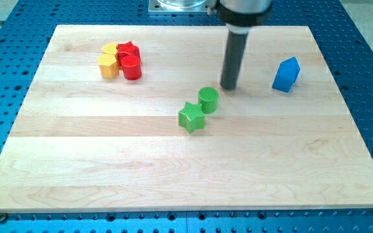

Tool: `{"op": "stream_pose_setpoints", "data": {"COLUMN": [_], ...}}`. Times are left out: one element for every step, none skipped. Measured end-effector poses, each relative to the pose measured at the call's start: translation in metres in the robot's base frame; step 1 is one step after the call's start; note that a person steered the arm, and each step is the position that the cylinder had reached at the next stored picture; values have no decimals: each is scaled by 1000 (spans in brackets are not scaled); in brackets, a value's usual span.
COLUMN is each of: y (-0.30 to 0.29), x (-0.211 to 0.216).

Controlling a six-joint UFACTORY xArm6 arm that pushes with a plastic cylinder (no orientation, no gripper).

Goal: Move the red blocks top left to the green star

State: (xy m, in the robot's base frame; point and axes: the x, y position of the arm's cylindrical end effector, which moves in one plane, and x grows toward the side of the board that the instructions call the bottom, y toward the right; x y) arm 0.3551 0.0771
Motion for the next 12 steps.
{"op": "stream_pose_setpoints", "data": {"y": [-45,-125,-214,-237,-221,-178,-174,-179,-182,-198,-198,-198], "x": [-66,-97,-97,-97,-97,-97,-97,-93,-98,-97,-84,-59]}}
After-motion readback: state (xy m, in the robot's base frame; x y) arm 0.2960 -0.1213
